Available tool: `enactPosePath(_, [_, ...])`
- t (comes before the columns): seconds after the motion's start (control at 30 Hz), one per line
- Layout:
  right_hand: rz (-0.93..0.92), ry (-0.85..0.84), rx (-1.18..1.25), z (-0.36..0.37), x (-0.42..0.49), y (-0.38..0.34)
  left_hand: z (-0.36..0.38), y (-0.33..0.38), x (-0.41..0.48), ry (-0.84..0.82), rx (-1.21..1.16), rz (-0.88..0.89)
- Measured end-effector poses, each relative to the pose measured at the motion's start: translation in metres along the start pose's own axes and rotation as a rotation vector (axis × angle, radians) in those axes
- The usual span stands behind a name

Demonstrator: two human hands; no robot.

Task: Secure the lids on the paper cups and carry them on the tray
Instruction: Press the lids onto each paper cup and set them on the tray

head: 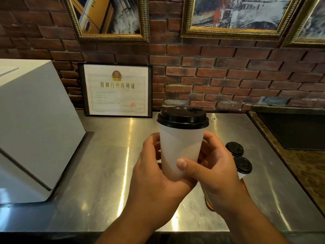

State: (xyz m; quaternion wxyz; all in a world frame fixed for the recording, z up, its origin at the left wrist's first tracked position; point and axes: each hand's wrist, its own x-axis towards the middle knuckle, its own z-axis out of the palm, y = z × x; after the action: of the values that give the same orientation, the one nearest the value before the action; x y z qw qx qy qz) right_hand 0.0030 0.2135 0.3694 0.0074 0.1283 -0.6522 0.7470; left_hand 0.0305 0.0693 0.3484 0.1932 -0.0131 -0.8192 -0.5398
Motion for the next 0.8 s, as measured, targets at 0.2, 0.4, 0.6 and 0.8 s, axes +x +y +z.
enactPosePath(0.2, [-0.027,0.053,-0.010,0.0012,-0.0003,0.0017,0.0012,0.0029,-0.0006,-0.001,0.008,-0.009])
enactPosePath(0.4, [-0.030,0.047,-0.016,0.0015,-0.0006,0.0006,-0.0015,0.0007,0.0005,0.003,0.023,0.004])
enactPosePath(0.6, [0.001,-0.002,0.018,0.0011,0.0001,-0.0025,-0.0036,0.0041,-0.0006,0.000,-0.002,0.036])
enactPosePath(0.8, [-0.020,0.036,-0.003,0.0002,-0.0005,-0.0012,-0.0004,0.0054,-0.0028,0.000,0.029,0.042])
